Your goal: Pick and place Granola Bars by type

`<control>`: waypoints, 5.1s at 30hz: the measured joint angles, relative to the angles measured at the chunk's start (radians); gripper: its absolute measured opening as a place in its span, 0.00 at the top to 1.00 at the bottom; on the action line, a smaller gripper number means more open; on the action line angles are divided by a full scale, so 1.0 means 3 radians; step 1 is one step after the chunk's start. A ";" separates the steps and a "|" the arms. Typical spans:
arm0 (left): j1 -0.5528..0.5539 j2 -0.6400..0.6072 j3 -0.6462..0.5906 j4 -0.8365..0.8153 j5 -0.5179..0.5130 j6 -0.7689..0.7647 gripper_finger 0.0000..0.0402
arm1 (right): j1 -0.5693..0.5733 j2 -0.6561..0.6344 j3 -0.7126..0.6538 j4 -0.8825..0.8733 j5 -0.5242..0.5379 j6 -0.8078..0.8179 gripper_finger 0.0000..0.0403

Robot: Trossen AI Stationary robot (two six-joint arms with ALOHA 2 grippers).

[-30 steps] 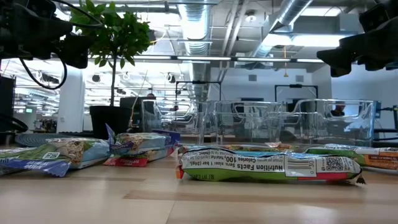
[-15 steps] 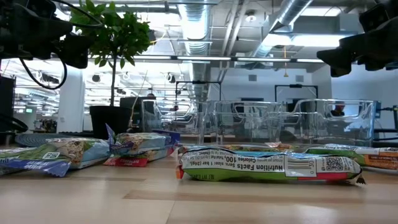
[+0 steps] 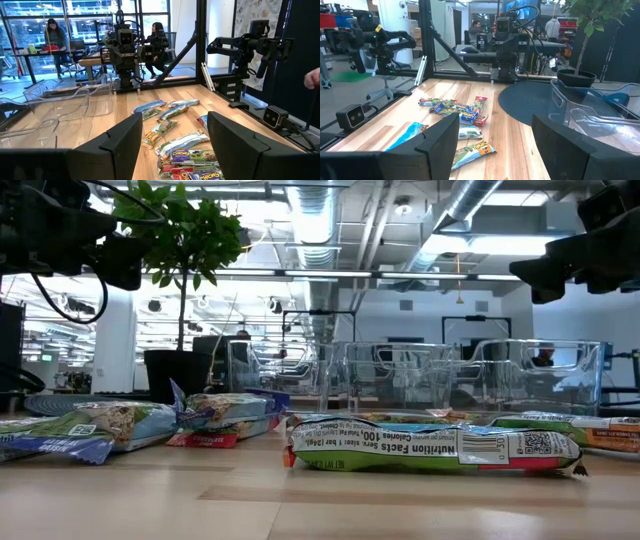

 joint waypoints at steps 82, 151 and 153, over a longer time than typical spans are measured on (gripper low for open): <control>0.0001 -0.0001 0.0000 0.0239 -0.0810 -0.0256 0.45 | -0.0001 0.0000 -0.0003 0.0772 0.0026 0.0385 0.40; -0.1942 0.4188 0.2084 -0.0547 -0.1745 -0.1299 0.45 | 0.1717 0.3585 0.2271 -0.0063 0.2105 0.0105 0.40; -0.2011 0.4223 0.2083 -0.0555 -0.1817 -0.1366 0.45 | 0.1819 0.3596 0.2271 -0.0063 0.2121 0.0189 0.40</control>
